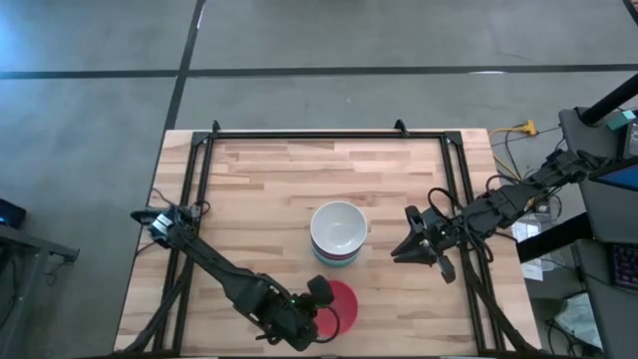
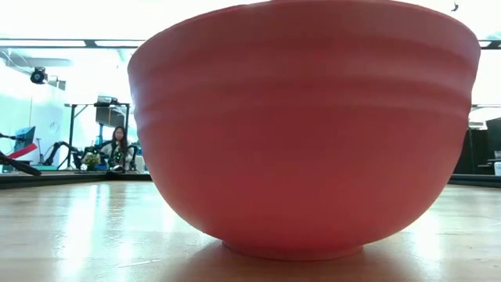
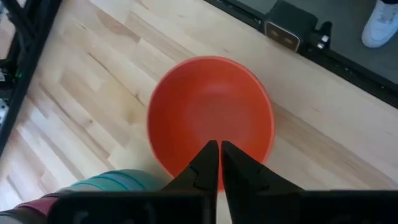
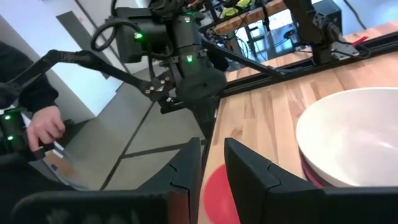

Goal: Nest bowls inside each other
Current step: Stack the orange bowl on top of the white bowl

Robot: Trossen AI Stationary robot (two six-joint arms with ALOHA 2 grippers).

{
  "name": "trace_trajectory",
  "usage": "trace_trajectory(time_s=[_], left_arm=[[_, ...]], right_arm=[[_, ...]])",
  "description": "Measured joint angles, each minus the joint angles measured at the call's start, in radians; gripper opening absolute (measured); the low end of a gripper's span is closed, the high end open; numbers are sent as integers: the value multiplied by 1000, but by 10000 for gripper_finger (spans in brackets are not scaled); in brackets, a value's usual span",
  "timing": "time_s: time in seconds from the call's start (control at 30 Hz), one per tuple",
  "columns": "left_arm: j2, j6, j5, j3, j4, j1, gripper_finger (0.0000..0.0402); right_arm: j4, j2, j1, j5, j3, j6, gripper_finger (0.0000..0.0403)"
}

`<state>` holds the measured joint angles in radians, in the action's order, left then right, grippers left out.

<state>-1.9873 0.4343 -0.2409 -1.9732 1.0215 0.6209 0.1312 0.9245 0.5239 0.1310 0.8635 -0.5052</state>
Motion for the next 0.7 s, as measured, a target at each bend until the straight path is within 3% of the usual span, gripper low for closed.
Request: trace_trajectory(time_s=[0.17, 0.47, 0.7], left_arm=[[0, -7, 1, 1, 20, 0, 55], [-2, -75, 96, 50, 17, 2, 220], [-3, 33, 109, 149, 4, 3, 250]], right_arm=[[0, 0, 9, 0, 0, -1, 68], [0, 1, 9, 0, 0, 0, 68], [0, 1, 9, 0, 0, -1, 67]])
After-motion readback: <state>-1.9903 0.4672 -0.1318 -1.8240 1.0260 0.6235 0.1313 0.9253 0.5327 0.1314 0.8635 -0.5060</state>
